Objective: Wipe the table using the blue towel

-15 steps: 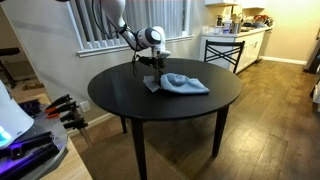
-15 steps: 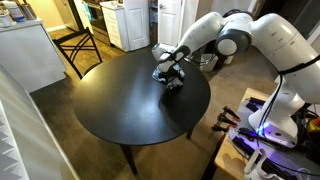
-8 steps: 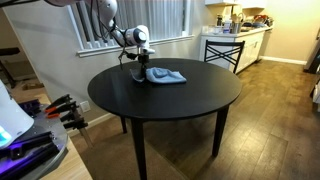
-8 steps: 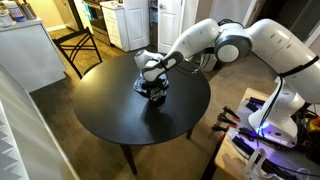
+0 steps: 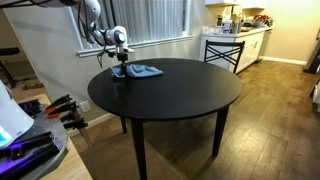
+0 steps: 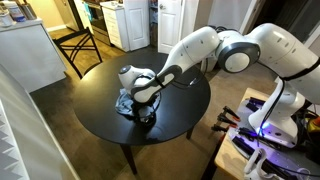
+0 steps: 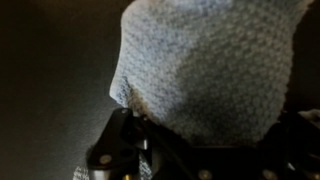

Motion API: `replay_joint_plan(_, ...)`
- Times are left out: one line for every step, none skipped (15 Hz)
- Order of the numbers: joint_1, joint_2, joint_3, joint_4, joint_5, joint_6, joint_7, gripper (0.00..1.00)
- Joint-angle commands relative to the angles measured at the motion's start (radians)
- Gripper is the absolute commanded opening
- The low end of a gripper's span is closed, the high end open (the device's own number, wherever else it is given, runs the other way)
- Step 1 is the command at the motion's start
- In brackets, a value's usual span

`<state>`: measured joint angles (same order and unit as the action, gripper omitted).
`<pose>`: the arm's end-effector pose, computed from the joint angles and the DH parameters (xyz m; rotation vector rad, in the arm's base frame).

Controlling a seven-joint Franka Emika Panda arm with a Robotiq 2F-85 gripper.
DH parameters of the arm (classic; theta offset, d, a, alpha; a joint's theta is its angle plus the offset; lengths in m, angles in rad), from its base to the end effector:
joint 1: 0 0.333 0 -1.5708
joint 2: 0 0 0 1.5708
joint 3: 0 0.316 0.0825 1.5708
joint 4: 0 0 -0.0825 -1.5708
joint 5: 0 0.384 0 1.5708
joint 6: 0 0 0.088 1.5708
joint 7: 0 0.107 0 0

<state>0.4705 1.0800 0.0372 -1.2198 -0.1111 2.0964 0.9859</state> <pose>0.6381 0.3416 0.0927 2.8912 -0.6299 -0.1645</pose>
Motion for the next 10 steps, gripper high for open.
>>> replay_joint_plan(0.022,0.026,0.035,0.022,-0.013,0.015,-0.145,0.02)
replay_joint_plan(0.019,0.027,0.038,0.025,-0.013,0.011,-0.198,0.02)
replay_joint_plan(-0.006,0.018,0.045,0.011,-0.020,0.013,-0.264,0.02)
replay_joint_plan(-0.031,0.011,0.046,0.001,-0.019,0.015,-0.338,0.02)
replay_joint_plan(-0.068,0.005,0.043,-0.011,-0.010,0.012,-0.407,0.02)
replay_joint_plan(-0.095,0.003,0.031,-0.015,0.000,0.003,-0.438,0.02)
replay_joint_plan(-0.120,0.007,0.017,-0.012,0.007,-0.006,-0.448,0.02)
replay_joint_plan(-0.141,0.013,-0.006,-0.003,0.037,-0.024,-0.454,0.02)
replay_joint_plan(-0.176,0.020,-0.017,0.004,0.056,-0.041,-0.456,0.02)
replay_joint_plan(-0.218,0.027,-0.020,0.012,0.091,-0.069,-0.457,0.02)
